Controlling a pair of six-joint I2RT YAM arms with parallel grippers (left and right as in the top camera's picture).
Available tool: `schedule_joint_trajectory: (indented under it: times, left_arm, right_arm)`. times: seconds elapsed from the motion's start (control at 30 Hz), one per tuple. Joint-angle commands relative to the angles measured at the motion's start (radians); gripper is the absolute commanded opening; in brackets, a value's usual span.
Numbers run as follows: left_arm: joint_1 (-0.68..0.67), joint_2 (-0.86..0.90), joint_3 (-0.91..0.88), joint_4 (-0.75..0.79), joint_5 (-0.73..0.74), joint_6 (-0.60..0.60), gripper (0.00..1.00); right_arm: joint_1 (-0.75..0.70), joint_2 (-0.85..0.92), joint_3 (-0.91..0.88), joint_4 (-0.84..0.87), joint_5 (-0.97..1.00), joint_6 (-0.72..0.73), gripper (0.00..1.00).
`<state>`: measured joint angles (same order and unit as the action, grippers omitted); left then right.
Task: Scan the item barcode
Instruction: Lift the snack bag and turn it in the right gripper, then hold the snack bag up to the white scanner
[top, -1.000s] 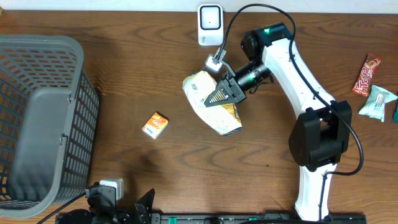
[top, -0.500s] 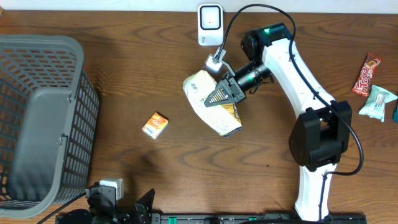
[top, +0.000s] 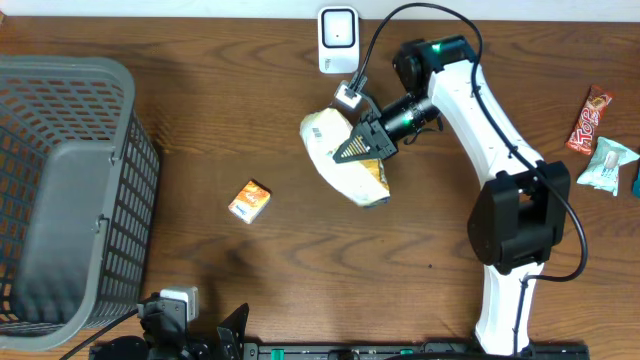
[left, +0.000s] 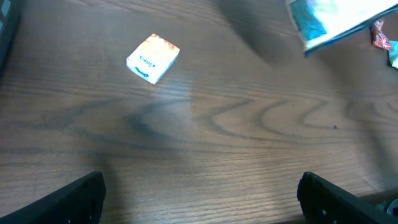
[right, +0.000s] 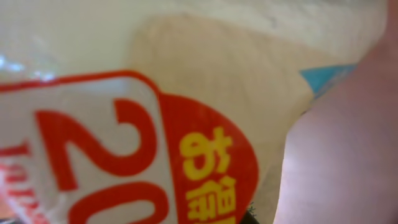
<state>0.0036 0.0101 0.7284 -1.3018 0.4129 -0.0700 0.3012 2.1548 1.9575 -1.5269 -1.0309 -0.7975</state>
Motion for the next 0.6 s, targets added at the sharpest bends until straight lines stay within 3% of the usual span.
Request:
schedule_joint_trajectory:
  times: [0.0,0.07,0.13,0.57]
  left_arm:
    - [-0.004,-0.007,0.005,0.000,0.002,0.017,0.98]
    - [-0.004,-0.007,0.005,0.000,0.002,0.017,0.98]
    - [-0.004,-0.007,0.005,0.000,0.002,0.017,0.98]
    - [-0.004,-0.007,0.005,0.000,0.002,0.017,0.98]
  right_arm:
    - [-0.005,-0.019,0.000,0.117,0.251,0.235,0.01]
    - [0.001,-0.019,0.000,0.226,0.449,0.419,0.01]
    - [0.008,-0.019,0.000,0.301,0.605,0.510,0.01]
    - [0.018,-0.012,0.000,0.591,1.207,0.587,0.01]
